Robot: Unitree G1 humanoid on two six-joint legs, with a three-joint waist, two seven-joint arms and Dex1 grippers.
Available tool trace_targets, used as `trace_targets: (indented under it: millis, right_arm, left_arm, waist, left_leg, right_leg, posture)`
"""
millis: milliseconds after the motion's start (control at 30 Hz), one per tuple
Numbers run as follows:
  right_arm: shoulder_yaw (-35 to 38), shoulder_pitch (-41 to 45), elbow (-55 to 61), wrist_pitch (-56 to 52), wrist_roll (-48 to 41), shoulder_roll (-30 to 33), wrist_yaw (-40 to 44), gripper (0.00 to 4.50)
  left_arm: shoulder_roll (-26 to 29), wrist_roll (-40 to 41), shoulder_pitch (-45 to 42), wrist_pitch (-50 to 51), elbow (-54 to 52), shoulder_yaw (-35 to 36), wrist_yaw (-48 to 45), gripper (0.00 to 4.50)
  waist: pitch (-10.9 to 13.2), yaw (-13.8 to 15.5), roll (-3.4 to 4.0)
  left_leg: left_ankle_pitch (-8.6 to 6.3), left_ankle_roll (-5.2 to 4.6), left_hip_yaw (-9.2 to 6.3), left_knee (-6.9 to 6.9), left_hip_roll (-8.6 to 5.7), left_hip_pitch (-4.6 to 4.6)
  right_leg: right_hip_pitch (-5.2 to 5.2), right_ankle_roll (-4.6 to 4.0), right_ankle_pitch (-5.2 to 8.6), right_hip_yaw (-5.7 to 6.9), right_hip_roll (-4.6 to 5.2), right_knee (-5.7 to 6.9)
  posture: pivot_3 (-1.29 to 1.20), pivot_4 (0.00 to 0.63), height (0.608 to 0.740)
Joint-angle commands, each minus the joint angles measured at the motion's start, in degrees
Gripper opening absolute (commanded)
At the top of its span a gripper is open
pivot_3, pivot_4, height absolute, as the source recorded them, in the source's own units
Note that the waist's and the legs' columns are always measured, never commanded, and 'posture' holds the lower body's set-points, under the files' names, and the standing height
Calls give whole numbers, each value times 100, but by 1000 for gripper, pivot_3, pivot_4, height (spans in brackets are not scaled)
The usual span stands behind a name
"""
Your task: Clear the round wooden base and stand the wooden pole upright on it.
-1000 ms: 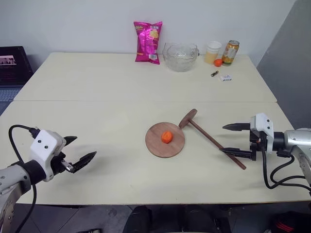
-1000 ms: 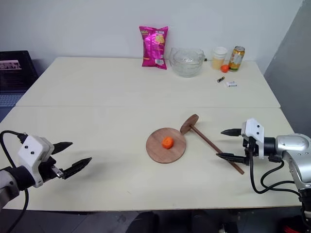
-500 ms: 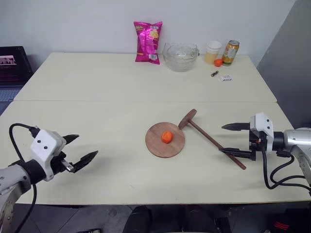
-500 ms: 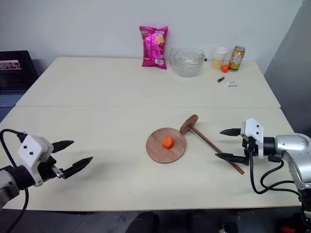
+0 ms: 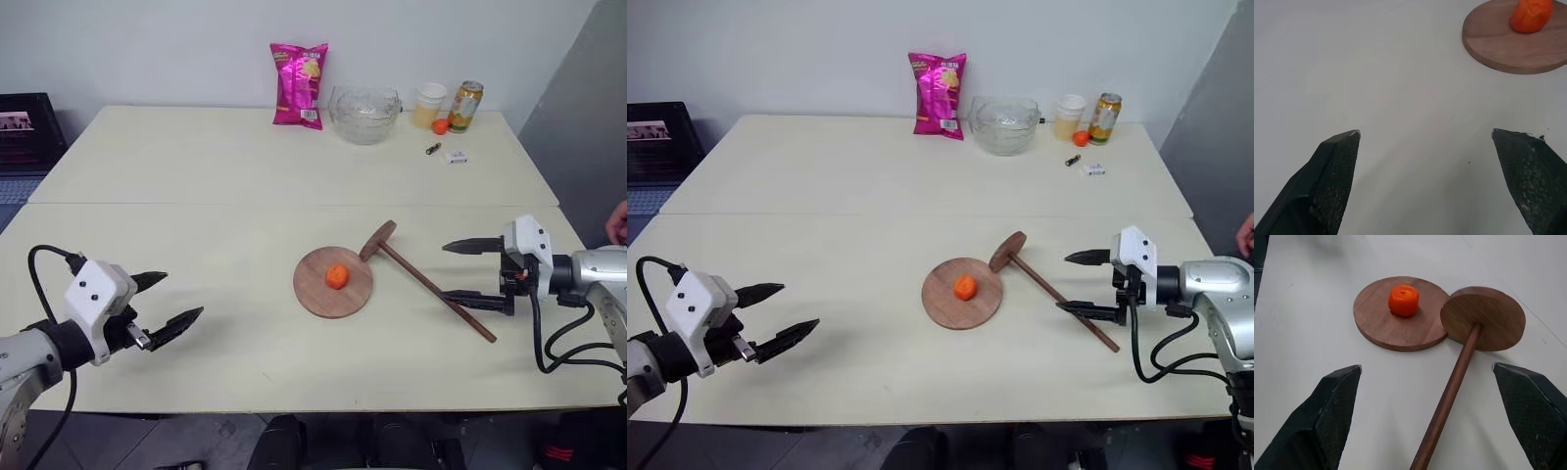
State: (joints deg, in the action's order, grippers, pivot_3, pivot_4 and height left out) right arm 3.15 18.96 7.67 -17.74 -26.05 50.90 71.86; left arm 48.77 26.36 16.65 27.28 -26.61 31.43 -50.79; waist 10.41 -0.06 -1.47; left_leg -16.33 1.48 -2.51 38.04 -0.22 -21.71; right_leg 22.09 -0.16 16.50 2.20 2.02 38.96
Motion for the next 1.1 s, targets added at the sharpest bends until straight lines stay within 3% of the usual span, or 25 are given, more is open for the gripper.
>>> trace_targets:
  millis: [33,333,600,1100]
  right_arm:
    - [-44,223,509,-165,-259,-143,-56,4500]
    - [-1277,1071,842,-222,115,-1191,-313,4500]
    - [-2770,1754,-2,-307,1828,-2105,-1247,4500]
    - [-2813,1778,-734,-573,2443,-2696,-1851,4500]
  left_arm:
    - [83,26,-10,-50,-303,-96,-83,4471]
    - [295,66,-261,-10,-711,-858,-351,4471]
    - [294,-66,-663,-144,-595,-1358,-390,4471]
    - [243,-174,-818,-442,-404,-1649,-513,4471]
  waist:
    - [0,-1,0]
    - [2,-2,3]
    - [1,-10,2]
    - [1,-9,3]
  left_leg:
    - [0,0,0,0,0,0]
    - [0,0,-3,-2,2,-2]
    - [1,1,-3,0,0,-4]
    - [1,1,-3,-1,-1,-7]
  right_leg:
    - [0,0,0,0,0,0]
    - [4,-1,0,2,-2,2]
    - [11,-2,-1,1,-2,6]
    - [13,-2,-1,1,-2,4]
  posture:
    - [0,150,740]
    - [0,150,740]
    - [0,150,740]
    - [0,150,740]
